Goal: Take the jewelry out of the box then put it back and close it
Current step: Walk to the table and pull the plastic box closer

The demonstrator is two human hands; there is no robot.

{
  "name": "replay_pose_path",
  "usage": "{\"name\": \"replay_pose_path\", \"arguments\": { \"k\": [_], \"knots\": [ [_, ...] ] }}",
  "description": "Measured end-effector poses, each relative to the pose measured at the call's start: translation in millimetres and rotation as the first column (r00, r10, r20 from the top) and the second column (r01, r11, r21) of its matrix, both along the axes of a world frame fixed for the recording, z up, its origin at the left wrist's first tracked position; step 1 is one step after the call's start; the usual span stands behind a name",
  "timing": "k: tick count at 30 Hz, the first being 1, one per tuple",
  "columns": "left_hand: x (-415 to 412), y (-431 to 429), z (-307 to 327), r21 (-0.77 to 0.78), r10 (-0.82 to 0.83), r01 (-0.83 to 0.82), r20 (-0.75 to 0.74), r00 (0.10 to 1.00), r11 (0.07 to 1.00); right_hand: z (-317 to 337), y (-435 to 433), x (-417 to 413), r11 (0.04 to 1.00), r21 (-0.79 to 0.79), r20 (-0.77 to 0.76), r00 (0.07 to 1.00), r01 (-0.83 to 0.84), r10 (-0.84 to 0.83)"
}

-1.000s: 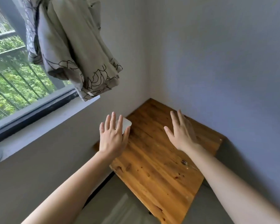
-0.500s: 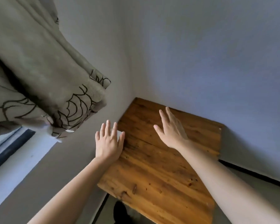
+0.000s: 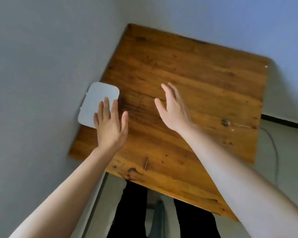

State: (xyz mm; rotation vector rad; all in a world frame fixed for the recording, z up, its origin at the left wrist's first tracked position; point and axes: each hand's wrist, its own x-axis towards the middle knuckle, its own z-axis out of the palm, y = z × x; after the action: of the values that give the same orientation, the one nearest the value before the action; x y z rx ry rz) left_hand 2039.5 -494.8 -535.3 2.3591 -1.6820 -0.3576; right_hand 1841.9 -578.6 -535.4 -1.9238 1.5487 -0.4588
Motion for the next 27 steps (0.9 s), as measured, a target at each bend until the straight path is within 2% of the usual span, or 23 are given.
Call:
{"name": "replay_pose_path", "arguments": {
  "k": [7, 11, 15, 18, 23, 27],
  "knots": [
    [24.5, 26.1, -77.3, -0.247, 0.210, -0.213, -0.037, 0.977, 0.945, -83.5, 5.1, 53.4, 0.995, -0.077, 0.212, 0.975, -0.056, 0.071],
    [39.4, 22.9, -95.4, -0.307, 0.246, -0.260, -0.086, 0.965, 0.915, -97.6, -6.2, 94.8, 0.990, -0.119, 0.210, 0.973, -0.074, 0.098],
    [54.0, 20.7, -106.6, -0.337, 0.206, -0.246, -0.151, 0.967, 0.909, -101.9, -23.2, 133.2, 0.980, -0.140, 0.179, 0.970, -0.138, 0.162],
    [58.6, 23.0, -112.0, -0.318, 0.150, -0.174, -0.096, 0.984, 0.932, -100.6, -29.3, 149.0, 0.975, -0.123, 0.137, 0.970, -0.186, 0.203],
    [59.9, 29.2, -115.4, -0.323, 0.046, -0.058, -0.044, 0.998, 0.944, -93.2, -16.7, 141.5, 0.992, -0.060, 0.279, 0.952, -0.113, 0.125],
    [44.1, 50.5, -110.7, -0.344, -0.091, 0.079, -0.020, 0.996, 0.936, -83.4, 28.6, 114.4, 0.999, -0.048, 0.340, 0.940, 0.009, 0.007]
  ]
}}
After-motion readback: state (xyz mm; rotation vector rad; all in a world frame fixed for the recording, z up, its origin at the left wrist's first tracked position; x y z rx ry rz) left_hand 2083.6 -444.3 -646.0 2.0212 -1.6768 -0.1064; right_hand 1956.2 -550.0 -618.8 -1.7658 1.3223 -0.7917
